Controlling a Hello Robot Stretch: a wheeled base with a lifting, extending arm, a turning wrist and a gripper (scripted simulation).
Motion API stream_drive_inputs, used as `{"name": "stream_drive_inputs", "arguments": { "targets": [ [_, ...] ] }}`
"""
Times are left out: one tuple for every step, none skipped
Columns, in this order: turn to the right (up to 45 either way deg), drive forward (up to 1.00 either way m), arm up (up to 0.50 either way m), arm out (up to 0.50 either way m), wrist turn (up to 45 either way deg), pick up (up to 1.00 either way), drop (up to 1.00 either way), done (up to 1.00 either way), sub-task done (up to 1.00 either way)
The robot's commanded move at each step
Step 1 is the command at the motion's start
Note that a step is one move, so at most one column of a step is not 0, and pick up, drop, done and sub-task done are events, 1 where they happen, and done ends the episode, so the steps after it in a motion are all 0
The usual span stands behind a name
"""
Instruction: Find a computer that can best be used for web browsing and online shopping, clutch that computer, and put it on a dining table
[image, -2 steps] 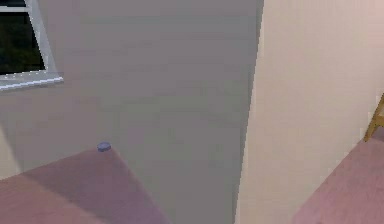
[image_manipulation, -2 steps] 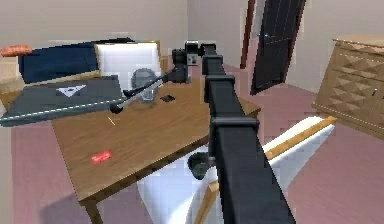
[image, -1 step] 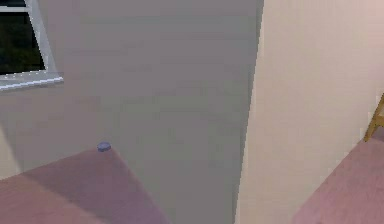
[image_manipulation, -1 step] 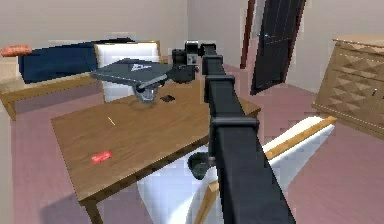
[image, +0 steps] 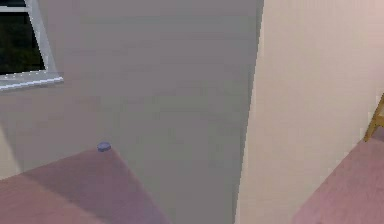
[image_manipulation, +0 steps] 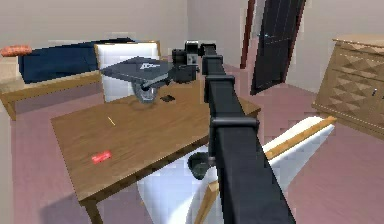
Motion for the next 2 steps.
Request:
{"name": "stream_drive_inputs", "arguments": {
  "targets": [
    [0.0, 0.00, -0.04, 0.00, 0.0, 0.00, 0.00, 0.00, 0.00],
    [0.0, 0.00, -0.32, 0.00, 0.0, 0.00, 0.00, 0.00, 0.00]
  ]
}}
